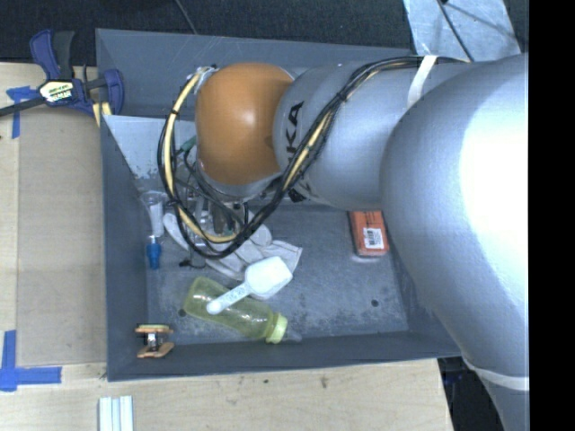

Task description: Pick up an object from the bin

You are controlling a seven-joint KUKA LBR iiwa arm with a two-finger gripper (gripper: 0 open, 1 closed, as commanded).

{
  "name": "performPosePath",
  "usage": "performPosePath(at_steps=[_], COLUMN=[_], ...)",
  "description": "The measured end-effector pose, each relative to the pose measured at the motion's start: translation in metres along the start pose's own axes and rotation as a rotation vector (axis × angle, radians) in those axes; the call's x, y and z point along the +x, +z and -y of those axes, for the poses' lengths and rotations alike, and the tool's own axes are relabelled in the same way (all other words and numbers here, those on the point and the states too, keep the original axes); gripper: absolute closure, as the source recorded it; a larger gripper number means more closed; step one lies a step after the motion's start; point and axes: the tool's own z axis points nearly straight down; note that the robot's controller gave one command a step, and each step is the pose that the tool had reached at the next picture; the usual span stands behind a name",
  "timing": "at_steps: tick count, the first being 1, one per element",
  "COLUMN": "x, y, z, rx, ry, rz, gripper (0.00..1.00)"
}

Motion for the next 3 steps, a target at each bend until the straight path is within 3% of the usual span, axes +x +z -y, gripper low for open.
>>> performPosePath(at_steps=[1, 2, 3], x=[-0.002, -0.002, 0.0], y=[0.048, 0.048, -0.087], z=[0.053, 0.053, 0.052], rx=[0.001, 0.001, 0.001], ry=[-0.055, -0.054, -0.077], rz=[-0.001, -0.001, -0.002], gripper=[1.0, 1.0, 1.0])
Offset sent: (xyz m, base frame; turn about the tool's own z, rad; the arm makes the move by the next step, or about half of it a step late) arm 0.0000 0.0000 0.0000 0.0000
